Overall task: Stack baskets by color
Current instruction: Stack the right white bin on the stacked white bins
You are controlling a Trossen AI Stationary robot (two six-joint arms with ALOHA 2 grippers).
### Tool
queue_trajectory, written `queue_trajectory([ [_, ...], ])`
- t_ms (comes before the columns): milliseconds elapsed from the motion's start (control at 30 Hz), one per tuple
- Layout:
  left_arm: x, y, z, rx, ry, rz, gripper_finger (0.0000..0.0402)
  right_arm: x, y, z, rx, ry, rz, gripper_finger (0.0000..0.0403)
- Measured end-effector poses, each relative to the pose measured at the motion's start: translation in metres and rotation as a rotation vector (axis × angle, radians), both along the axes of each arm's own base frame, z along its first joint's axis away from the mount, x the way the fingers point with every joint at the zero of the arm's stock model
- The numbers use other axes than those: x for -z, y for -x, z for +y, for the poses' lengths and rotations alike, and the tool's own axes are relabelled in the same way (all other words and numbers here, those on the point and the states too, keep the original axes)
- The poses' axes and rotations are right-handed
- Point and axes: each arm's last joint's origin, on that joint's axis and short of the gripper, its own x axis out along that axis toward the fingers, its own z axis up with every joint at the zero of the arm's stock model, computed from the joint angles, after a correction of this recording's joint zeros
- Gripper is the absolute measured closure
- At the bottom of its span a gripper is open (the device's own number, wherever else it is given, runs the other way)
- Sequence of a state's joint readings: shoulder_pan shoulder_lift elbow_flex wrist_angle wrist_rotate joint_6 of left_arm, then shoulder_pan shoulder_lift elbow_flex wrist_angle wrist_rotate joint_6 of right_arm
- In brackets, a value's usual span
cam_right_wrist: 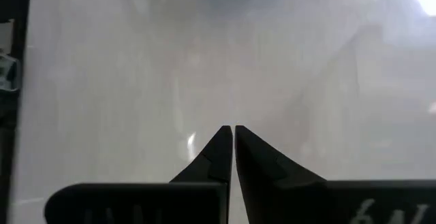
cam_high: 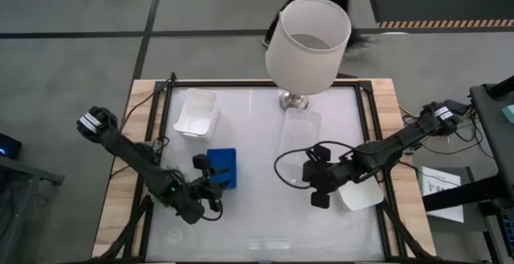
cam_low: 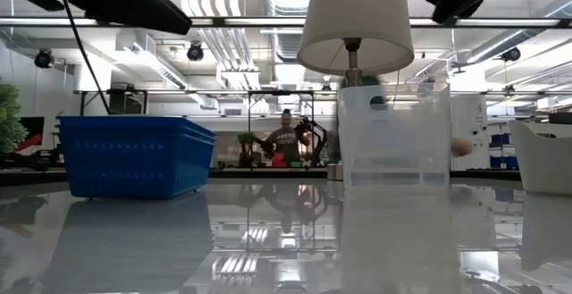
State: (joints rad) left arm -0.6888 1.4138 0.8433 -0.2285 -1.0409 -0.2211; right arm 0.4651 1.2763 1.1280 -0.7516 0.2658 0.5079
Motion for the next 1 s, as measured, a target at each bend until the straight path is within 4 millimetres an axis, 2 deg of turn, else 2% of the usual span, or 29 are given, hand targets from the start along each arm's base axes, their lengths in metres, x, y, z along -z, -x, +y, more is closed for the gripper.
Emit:
queue_trajectory([
  [300, -0.023, 0.017, 0.017, -0.138, -0.116, -0.084, 0.0253, -0.006, 0.000, 0.009, 0.096, -0.080, 0.161, 0.0322],
  [467, -0.035, 0.028, 0.027, -0.223, -0.158, -0.161, 0.0253, 0.000, 0.009, 0.007, 0.310, -0.197, 0.317, 0.0278],
  [567, -0.045, 0.035, 0.034, -0.272, -0.156, -0.220, 0.0253, 0.006, 0.022, 0.008, 0.395, -0.214, 0.457, 0.0262],
  [633, -0.048, 0.040, 0.038, -0.287, -0.150, -0.241, 0.0253, 0.009, 0.031, 0.014, 0.351, -0.228, 0.549, 0.0255],
  [733, -0.052, 0.046, 0.043, -0.305, -0.142, -0.266, 0.0253, 0.013, 0.047, 0.024, 0.162, -0.186, 0.679, 0.0251],
  [833, -0.055, 0.051, 0.047, -0.310, -0.128, -0.281, 0.0253, 0.013, 0.064, 0.038, -0.003, -0.125, 0.738, 0.0250],
  [1000, -0.056, 0.052, 0.048, -0.311, -0.126, -0.283, 0.0253, 0.016, 0.086, 0.060, -0.113, -0.071, 0.771, 0.0250],
])
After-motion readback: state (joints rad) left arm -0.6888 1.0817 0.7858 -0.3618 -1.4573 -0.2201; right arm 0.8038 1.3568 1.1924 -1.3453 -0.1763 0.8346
